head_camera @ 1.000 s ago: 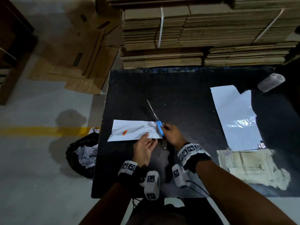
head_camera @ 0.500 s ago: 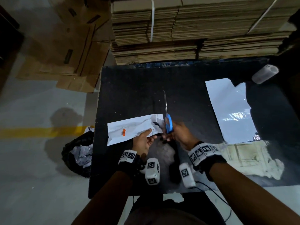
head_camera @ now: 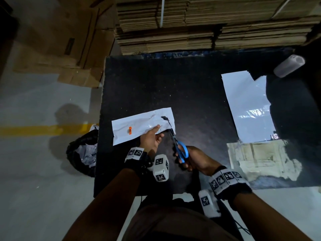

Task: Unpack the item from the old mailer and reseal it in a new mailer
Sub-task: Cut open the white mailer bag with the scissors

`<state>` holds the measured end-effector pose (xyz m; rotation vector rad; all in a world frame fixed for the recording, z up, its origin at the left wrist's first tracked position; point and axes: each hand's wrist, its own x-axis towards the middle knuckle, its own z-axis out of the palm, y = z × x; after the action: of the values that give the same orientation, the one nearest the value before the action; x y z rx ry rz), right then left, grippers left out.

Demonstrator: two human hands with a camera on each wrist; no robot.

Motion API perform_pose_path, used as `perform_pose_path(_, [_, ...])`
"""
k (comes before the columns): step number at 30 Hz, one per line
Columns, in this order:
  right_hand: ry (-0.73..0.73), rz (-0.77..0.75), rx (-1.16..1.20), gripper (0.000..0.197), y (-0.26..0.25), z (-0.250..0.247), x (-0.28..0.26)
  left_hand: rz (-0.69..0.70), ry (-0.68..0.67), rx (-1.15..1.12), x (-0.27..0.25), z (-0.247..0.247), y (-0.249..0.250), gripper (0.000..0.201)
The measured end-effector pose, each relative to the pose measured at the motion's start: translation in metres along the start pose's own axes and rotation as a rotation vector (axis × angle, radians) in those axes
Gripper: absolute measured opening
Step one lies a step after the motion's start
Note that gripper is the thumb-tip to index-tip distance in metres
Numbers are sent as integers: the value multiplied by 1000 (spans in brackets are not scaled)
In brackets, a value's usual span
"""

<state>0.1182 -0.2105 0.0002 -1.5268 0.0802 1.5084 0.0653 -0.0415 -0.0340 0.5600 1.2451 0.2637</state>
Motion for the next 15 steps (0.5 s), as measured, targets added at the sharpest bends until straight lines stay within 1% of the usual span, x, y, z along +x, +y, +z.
perform_pose_path(3, [29,-4,42,40,-3,5,15,8,-6,8,-1,-1,-2,17])
perform_pose_path(7, [57,-27,48,37,-6,12,26,21,-8,30,-3,-1,-1,4])
perform_pose_path(12, [95,-107,53,26,-7,15,31,34,9,51,-2,0,-2,5])
perform_pose_path(15, [90,-107,50,24,-8,14,33,27,11,55,-1,0,-3,4])
